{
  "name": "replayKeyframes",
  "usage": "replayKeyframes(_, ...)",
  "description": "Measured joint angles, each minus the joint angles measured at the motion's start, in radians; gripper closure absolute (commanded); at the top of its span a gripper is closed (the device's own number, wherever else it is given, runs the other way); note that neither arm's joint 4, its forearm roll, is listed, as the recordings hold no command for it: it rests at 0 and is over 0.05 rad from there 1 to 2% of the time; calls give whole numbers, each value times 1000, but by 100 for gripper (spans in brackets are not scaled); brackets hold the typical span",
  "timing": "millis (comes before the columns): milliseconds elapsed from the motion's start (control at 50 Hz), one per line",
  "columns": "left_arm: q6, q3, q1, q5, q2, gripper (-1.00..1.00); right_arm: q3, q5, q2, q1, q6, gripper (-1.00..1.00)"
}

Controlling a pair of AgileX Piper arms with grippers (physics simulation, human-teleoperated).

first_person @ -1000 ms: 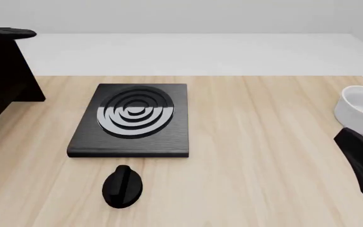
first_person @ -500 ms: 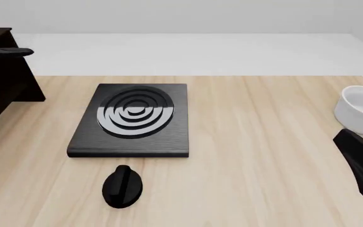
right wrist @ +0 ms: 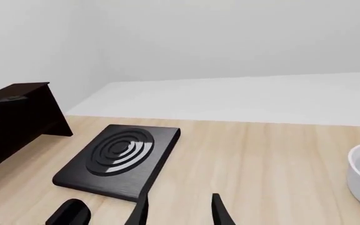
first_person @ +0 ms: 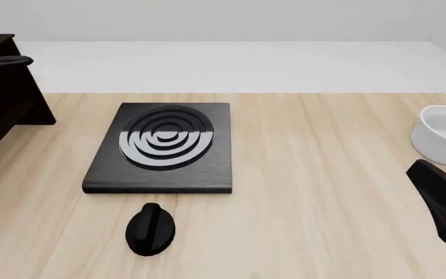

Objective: Put the frying pan on the cabinet shelf.

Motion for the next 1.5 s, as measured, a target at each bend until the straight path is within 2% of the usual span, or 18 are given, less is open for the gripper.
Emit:
replayKeyframes(460,-5,27,9,-13,-59,-100,12,-21,16,4,2,-100)
replayKeyframes(1080,0,175,-49,-13,-213,-100,12,-18,14,3,3,-100)
replayKeyframes(1500,28,242,-118,118,-430,-100,16,-15,13,6,4,-100)
